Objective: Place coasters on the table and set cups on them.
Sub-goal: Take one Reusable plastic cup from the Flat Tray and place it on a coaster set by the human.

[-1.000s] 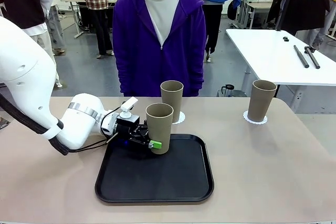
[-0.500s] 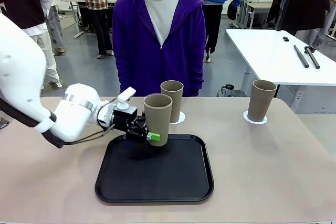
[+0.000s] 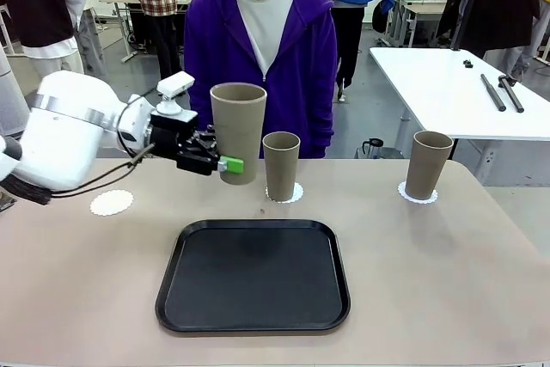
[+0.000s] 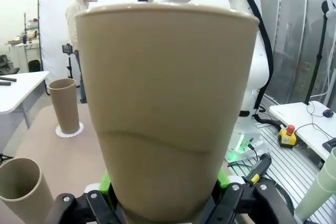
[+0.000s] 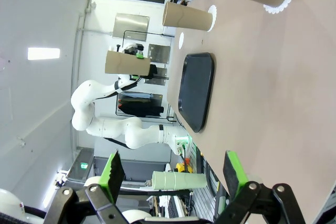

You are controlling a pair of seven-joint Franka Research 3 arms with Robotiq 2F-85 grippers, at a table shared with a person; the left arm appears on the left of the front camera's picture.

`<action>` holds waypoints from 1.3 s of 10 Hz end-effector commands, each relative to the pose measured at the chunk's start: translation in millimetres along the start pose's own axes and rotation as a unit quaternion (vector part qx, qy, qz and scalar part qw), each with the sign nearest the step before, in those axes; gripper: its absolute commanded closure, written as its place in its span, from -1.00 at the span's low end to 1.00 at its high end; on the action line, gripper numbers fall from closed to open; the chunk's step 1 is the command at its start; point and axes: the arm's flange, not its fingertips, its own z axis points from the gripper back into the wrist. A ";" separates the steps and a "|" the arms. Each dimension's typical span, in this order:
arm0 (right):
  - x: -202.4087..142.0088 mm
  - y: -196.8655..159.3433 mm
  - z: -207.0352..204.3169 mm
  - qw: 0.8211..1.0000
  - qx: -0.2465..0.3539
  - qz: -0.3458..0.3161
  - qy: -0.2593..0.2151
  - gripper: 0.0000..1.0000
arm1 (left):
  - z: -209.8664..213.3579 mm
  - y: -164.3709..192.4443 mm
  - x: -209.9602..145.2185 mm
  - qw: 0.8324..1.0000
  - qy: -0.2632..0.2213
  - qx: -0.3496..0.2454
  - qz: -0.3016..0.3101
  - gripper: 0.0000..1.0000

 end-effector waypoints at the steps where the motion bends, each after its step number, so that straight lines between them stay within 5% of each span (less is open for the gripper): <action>1: -0.9 2.4 0.0 1.000 0.002 -0.004 0.001 -1.00 | -10.4 7.2 -16.9 1.000 0.001 -0.012 -0.004 1.00; 2: -0.9 2.4 0.0 1.000 0.002 -0.004 0.001 -1.00 | -10.4 7.2 -16.9 1.000 0.001 -0.012 -0.004 1.00; 3: -0.9 2.4 0.0 1.000 0.002 -0.004 0.001 -1.00 | 2.2 -2.3 3.3 1.000 0.001 0.001 -0.001 -0.62; 5: -0.9 2.4 0.0 1.000 0.002 -0.004 0.001 -1.00 | 75.4 3.2 -16.0 0.997 -0.001 0.045 -0.055 -0.62; 9: -0.9 2.4 0.0 1.000 0.002 -0.004 0.001 -1.00 | 238.6 -9.1 -52.2 0.981 -0.035 0.187 -0.044 -0.62; 13: -0.9 2.4 0.0 1.000 0.002 -0.004 0.001 -1.00 | 303.8 6.4 -98.4 0.962 -0.040 0.265 0.045 -0.62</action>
